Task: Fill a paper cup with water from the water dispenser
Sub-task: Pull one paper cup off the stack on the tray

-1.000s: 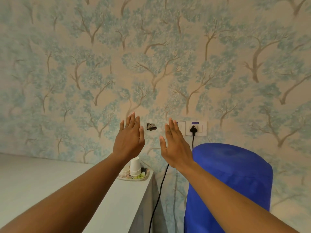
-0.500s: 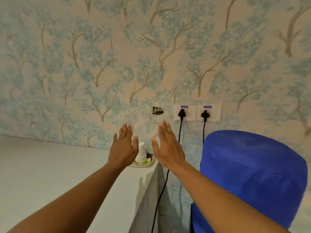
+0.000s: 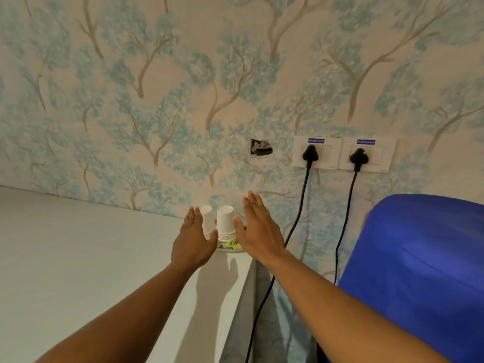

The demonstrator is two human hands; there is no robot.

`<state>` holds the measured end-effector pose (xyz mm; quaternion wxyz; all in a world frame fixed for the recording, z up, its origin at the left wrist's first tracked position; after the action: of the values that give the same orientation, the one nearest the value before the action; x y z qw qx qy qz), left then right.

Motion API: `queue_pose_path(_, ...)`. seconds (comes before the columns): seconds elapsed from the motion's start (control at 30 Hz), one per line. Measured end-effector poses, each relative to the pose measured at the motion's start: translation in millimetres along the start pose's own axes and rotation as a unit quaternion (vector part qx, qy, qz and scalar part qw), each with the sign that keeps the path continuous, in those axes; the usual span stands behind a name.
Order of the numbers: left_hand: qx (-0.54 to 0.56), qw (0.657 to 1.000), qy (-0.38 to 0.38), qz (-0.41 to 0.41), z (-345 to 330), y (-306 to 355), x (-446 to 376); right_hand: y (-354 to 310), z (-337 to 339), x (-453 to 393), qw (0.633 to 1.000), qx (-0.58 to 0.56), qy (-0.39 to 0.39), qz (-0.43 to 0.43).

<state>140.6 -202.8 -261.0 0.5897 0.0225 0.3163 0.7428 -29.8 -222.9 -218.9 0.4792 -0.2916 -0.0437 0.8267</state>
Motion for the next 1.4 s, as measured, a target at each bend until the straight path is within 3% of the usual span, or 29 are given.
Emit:
queue_pose_path(0.5,0.062,0.989,0.049,0.128,-69,-26,-30,40,-88,-61,0.992,-0.046,-0.062,-0.104)
queue_pose_path(0.97,0.081,0.984,0.070,0.141,-101,-38,-48,57,-129,-95,0.954,-0.197,-0.037,-0.224)
queue_pose_path(1.4,0.093,0.983,0.087,0.129,-121,-47,-61,59,-141,-108,0.947,-0.245,-0.019,-0.206)
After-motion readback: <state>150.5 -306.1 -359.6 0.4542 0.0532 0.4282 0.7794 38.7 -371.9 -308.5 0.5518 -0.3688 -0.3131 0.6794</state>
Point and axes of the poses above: each hand's wrist, its own x-axis away from the middle knuckle, its own z-axis out of the back of the hand, y = z × x, the point moved 5 cm from there along -x, towards the middle knuckle, and after that the axes turned 2 degrees about x, right-handed, at the moved point
